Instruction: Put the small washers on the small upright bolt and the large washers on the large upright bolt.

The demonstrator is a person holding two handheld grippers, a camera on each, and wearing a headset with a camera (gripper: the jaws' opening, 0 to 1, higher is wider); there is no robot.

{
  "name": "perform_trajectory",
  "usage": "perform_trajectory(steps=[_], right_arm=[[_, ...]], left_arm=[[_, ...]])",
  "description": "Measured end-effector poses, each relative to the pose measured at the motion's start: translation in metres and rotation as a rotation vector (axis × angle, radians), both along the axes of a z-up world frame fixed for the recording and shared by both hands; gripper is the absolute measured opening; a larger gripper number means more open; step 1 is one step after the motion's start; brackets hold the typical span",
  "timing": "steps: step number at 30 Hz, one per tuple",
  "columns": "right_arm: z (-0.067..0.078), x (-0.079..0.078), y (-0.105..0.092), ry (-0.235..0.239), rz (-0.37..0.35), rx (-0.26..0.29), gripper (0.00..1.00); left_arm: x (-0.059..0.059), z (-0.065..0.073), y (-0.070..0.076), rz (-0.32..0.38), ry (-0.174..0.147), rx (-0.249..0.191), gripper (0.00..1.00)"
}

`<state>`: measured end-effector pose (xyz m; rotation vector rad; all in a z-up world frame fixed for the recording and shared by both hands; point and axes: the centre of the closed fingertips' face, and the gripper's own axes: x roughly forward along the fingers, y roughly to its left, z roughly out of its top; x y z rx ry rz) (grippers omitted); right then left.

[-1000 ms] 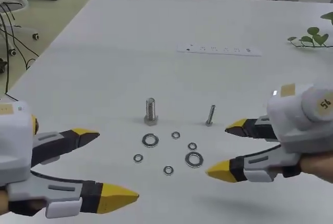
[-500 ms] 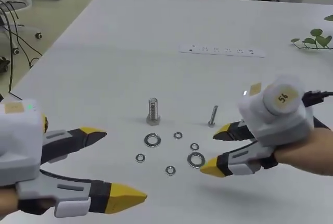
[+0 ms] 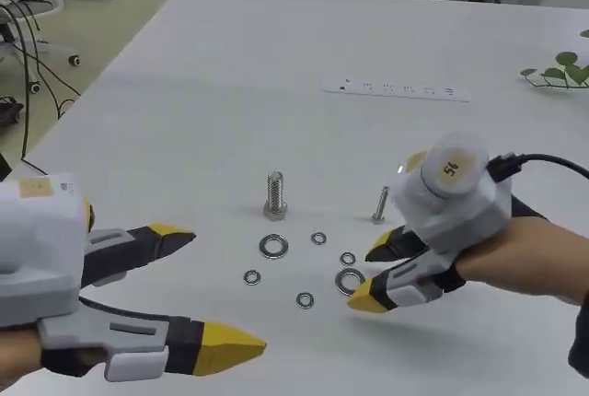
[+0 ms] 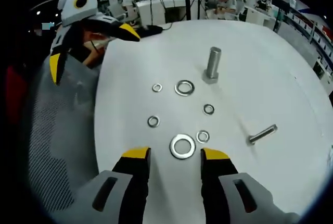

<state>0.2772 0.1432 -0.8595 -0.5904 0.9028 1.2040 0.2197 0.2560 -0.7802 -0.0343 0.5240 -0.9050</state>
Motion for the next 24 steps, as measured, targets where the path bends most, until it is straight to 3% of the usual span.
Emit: perform_trajectory(steps=[15,24], right_arm=[[-0.011,0.005,0.003,-0.014,0.067,-0.127,0.33],[-0.017,0.005,0.005,0.007,0.097,-0.196,0.33]], left_arm=[[-0.001,0.003,-0.004,0.002,-0.012,-0.004,0.92],[-0.002,0.004,-0.003,0.009,-0.024,0.006,0.92]])
